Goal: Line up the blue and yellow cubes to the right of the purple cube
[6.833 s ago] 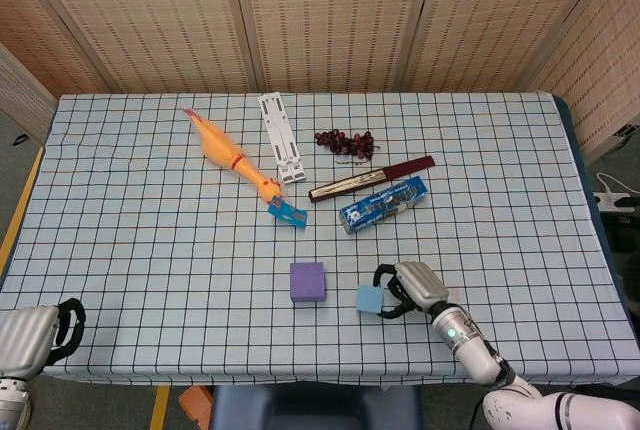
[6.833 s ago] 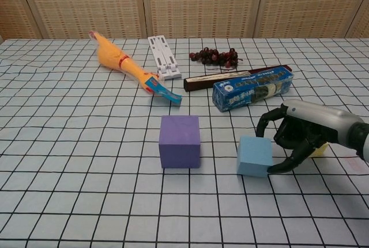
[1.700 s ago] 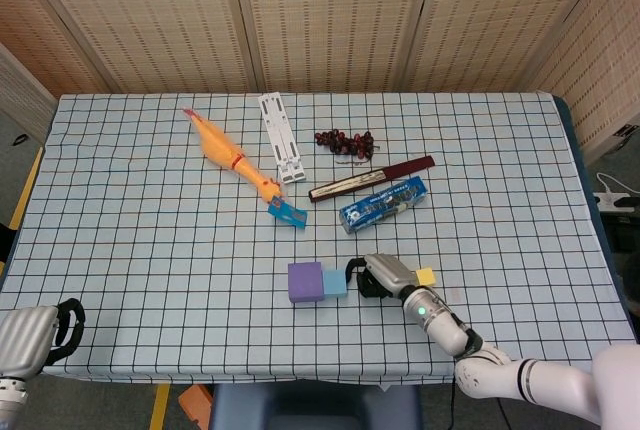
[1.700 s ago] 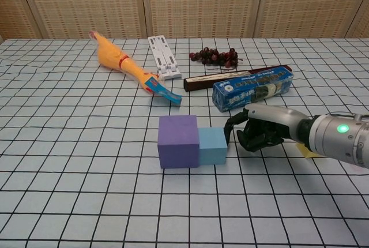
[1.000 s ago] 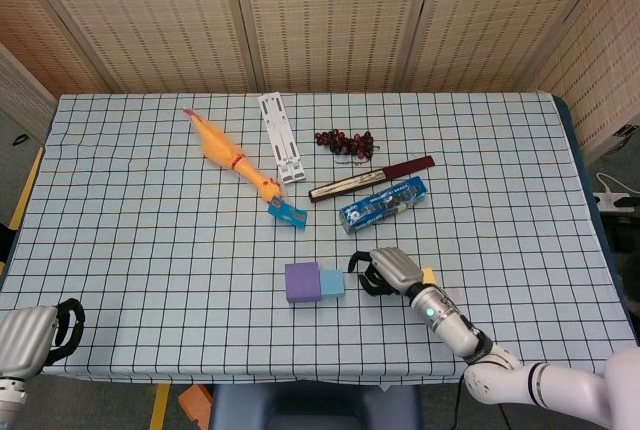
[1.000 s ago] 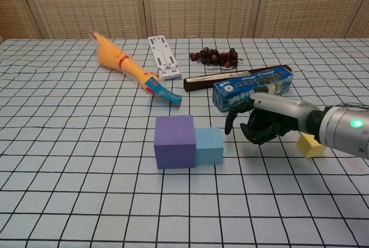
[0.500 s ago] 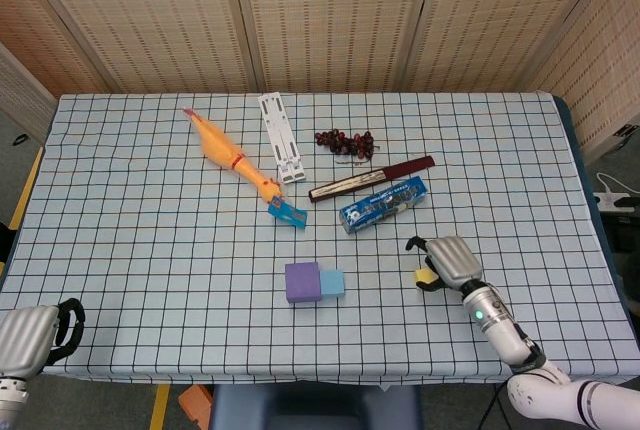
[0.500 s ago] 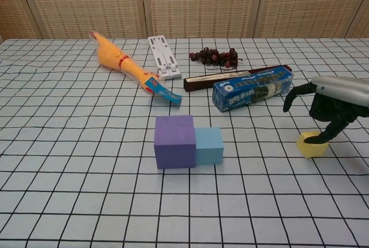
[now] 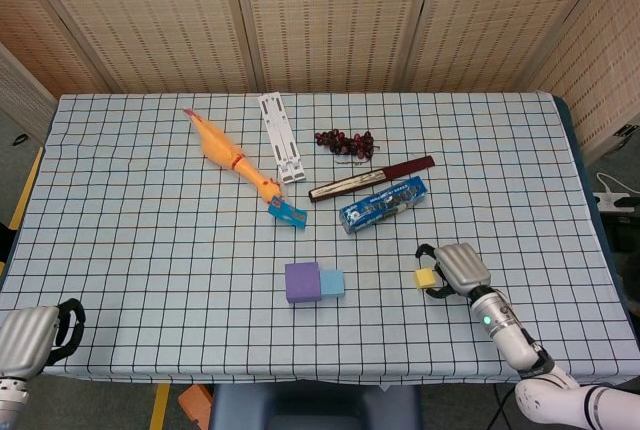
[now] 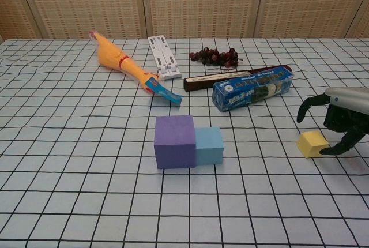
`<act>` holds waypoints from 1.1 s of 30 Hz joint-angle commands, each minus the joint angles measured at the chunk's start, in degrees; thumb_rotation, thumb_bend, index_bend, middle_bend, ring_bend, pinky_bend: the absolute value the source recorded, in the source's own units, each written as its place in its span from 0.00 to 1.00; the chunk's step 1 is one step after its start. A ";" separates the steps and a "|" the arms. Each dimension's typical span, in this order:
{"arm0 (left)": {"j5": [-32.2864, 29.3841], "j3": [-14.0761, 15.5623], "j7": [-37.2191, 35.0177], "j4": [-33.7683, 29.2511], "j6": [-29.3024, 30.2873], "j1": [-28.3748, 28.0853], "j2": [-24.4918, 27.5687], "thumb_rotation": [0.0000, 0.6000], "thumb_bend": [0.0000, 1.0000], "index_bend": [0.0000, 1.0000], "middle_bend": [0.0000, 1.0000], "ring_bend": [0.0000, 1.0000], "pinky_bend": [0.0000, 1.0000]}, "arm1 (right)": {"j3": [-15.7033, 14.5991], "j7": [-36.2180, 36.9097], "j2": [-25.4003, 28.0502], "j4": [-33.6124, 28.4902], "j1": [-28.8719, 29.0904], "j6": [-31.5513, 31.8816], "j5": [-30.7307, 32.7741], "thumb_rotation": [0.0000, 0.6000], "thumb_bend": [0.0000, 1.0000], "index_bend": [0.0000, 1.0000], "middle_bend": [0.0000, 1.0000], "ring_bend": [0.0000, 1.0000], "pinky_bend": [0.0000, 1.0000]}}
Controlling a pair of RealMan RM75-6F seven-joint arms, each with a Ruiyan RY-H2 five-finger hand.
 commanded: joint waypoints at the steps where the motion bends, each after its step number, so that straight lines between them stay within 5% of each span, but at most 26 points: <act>1: -0.07 -0.03 -0.08 0.04 -0.06 -0.02 -0.01 1.00 0.47 0.57 0.79 0.77 0.99 | 0.01 0.07 -0.27 0.45 -0.10 -0.02 -0.09 1.00 0.05 0.36 0.93 0.90 1.00; 19: -0.05 0.08 -0.04 0.11 -0.38 -0.16 -0.10 1.00 0.47 0.57 0.79 0.77 0.99 | 0.52 2.97 -1.92 2.62 -0.56 -1.40 -0.02 1.00 0.11 0.53 0.94 0.90 1.00; 33: 0.05 0.13 0.22 -0.05 -0.38 -0.21 -0.12 1.00 0.47 0.57 0.79 0.77 0.99 | 2.11 8.24 -4.84 1.58 0.48 -1.24 -3.50 1.00 0.14 0.55 0.94 0.91 1.00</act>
